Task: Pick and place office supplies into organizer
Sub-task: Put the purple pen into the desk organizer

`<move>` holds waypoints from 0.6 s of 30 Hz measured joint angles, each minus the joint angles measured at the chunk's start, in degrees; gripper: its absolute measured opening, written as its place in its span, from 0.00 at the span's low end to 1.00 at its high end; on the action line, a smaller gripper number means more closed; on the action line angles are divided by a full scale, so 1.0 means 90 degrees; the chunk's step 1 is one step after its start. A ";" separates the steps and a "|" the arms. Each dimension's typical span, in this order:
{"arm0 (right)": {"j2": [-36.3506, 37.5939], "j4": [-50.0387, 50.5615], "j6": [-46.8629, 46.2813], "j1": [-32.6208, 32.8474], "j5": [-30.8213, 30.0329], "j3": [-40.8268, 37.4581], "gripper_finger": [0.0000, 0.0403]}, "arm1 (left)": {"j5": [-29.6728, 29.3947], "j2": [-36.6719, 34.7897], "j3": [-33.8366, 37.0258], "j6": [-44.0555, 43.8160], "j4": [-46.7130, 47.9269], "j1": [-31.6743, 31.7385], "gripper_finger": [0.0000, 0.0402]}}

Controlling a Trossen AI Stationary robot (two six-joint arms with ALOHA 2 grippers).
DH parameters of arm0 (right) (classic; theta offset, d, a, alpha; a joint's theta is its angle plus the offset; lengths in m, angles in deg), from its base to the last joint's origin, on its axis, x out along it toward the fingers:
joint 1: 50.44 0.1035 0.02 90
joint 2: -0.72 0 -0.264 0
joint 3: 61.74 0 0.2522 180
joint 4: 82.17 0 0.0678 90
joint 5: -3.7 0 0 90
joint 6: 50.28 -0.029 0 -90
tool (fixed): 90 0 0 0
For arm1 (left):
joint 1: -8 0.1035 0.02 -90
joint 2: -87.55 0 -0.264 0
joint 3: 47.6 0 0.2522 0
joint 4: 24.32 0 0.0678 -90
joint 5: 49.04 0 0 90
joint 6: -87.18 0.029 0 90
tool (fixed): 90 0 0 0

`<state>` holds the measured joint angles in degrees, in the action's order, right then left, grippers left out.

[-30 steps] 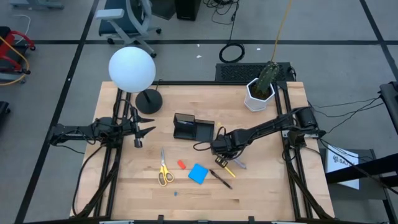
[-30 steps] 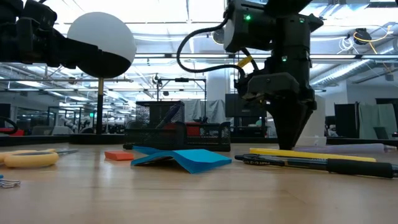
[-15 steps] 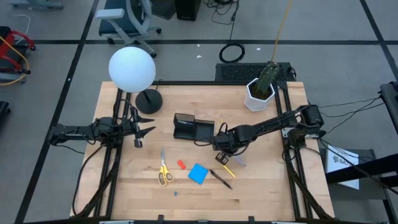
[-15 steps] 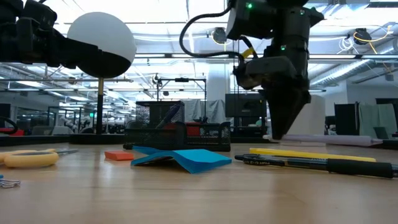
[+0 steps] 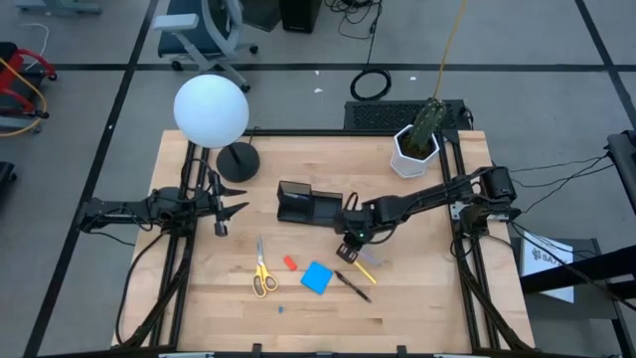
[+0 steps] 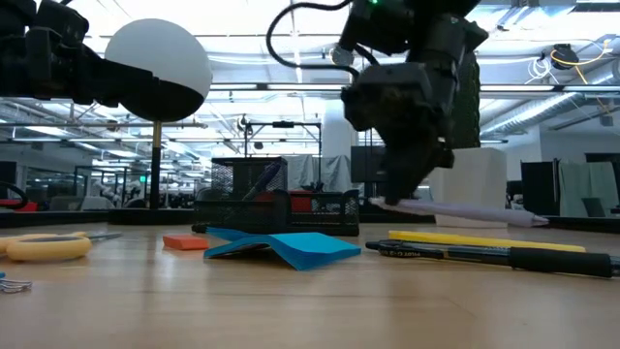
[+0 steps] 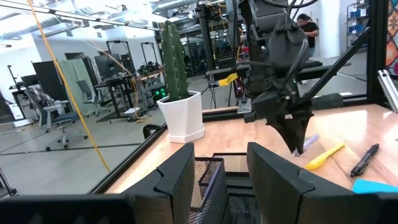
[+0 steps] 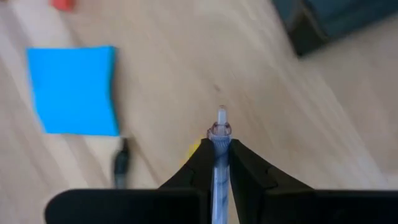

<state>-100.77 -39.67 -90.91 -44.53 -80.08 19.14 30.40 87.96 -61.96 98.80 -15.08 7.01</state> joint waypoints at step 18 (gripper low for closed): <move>0.0012 -0.2809 0.0917 -0.0233 0.0834 0.0007 0.06 | 0.0000 0.0002 0.0000 0.0010 0.0000 -0.0002 0.38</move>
<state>-100.66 -64.95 -82.66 -46.63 -72.57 19.20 30.40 87.98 -61.96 98.88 -15.08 6.98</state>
